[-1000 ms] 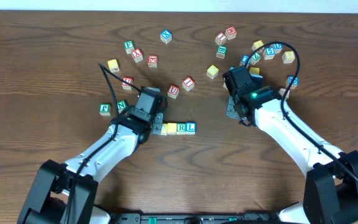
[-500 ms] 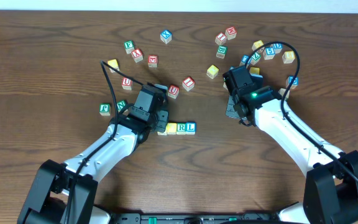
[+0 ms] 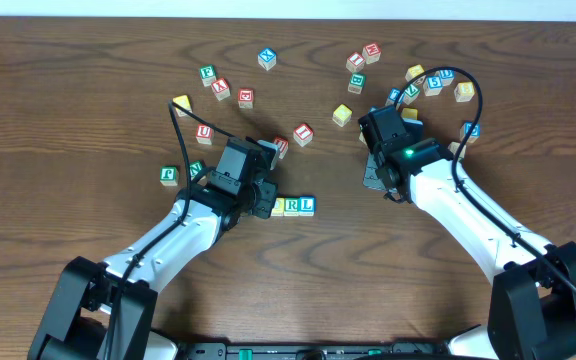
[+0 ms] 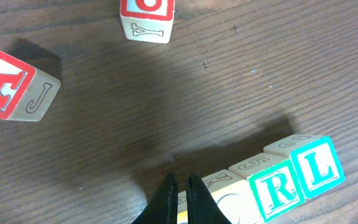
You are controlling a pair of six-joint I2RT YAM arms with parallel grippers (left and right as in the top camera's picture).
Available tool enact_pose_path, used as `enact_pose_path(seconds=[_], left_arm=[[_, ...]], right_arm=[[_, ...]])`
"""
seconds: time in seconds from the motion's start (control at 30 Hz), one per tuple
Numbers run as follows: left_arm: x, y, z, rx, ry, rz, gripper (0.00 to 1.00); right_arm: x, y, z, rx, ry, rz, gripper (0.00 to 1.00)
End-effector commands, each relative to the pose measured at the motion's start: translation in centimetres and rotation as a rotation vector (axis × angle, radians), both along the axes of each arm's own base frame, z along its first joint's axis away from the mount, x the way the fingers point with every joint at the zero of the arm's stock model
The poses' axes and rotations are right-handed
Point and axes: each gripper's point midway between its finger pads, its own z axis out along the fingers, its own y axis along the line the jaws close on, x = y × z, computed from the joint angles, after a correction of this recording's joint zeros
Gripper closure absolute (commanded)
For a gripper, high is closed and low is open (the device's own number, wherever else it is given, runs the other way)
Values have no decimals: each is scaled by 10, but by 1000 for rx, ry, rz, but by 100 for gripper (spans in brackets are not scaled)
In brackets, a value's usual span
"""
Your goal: Spell out CORL
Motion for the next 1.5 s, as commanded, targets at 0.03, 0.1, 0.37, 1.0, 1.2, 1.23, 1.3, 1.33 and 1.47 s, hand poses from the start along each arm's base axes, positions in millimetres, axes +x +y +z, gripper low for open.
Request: enact_pose_path(seconds=[0.03,0.1,0.37,1.0,1.2,1.23,1.3,1.33,1.47], left_arm=[[-4,-9,-1,2,9,-40,93],[-4,-9,-2,19,1,-37,93],[3,-6,1,55,-34,-17,93],[13,-6,-1,109,15,-13,93],[6,-13,-2,136,13,-68,93],[6,-13,-2,161,0,-65,93],[7,-12,-2,196,-18,-58,93],[6,-13,-2,199,-20,-63,93],[7,-12,-2,210,-27,-58,93]], right_arm=[[6,-1,9,-1,-27,4,99],[6,0,9,0,-28,4,99],[7,2,9,12,-29,6,99],[6,3,9,19,-29,1,99],[6,3,9,26,-29,-8,99],[6,4,8,29,-28,-7,99],[6,4,8,32,-26,-6,99],[6,4,8,32,-26,-6,99],[5,4,8,31,-25,-6,99]])
